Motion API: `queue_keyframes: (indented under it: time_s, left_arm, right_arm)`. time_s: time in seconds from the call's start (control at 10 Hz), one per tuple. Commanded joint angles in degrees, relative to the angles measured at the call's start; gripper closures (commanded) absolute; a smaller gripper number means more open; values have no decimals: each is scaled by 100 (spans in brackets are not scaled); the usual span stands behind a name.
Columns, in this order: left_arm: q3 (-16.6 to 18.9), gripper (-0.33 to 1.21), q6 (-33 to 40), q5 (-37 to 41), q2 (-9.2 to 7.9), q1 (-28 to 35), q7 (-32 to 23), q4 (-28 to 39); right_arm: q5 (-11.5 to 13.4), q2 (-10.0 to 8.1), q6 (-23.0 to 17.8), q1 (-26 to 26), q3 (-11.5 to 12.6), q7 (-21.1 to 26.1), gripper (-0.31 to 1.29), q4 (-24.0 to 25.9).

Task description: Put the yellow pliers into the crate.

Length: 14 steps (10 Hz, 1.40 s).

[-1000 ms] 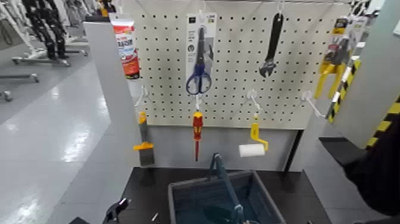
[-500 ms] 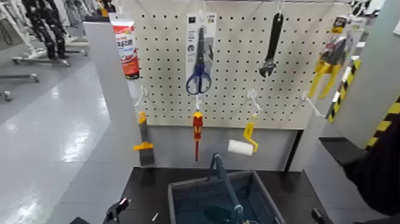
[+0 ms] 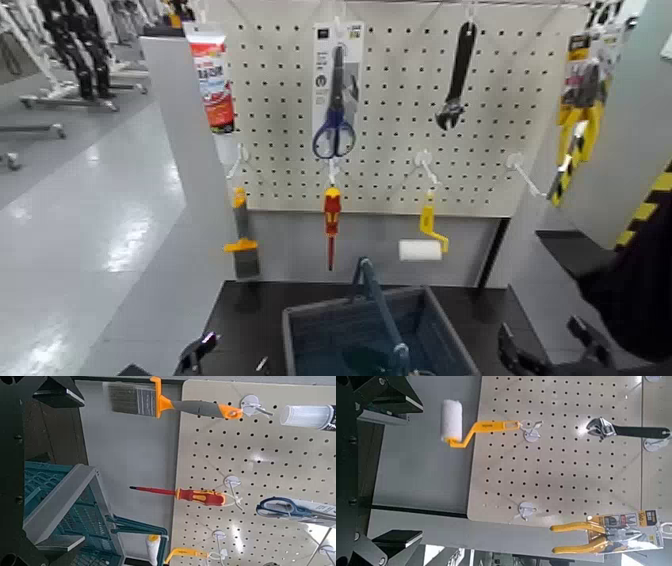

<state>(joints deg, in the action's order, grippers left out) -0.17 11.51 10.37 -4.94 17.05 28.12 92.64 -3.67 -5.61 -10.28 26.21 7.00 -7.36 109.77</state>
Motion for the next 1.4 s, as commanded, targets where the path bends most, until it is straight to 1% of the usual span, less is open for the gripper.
queue_keyframes:
  time_s: [0.1,0.3,0.4,0.5,0.6,0.7,1.0,1.1,1.2,1.3,1.4]
  left_arm:
    - [-1,10,0,0,1,-9,0,0]
    - [-10,10,0,0,1,-18,0,0]
    - [-19,10,0,0,1,-18,0,0]
    - [-19,10,0,0,10,-27,0,0]
    - [-19,10,0,0,10,-44,0,-9]
    - [-27,10,0,0,1,-62,0,-18]
    - [-71,10,0,0,-25,-106,0,-44]
    - [-71,10,0,-9,-16,-115,0,-44]
    - [-80,10,0,-9,-25,-123,0,-53]
    - [-80,10,0,-9,-25,-132,0,-53]
    - [-89,10,0,-9,-34,-132,0,-53]
  right_arm:
    - [-117,-90,378,-222,223,-11,18,264]
    - [-292,-151,580,-398,381,-46,18,387]
    - [-336,-186,747,-477,460,-73,18,475]
    - [-389,-248,975,-565,539,-117,18,581]
    - [-512,-318,1265,-705,645,-196,18,677]
    - [-547,-353,1424,-837,768,-257,18,748]
    - [-635,-573,2162,-1312,1005,-301,18,1003]
    - [-837,-661,2469,-1514,1067,-337,18,1029]
    - [-987,-740,2733,-1742,1128,-424,18,1029]
    - [-1039,-802,2988,-1980,1251,-609,18,1029]
    - [-1075,-872,3067,-2199,1330,-670,18,1011]
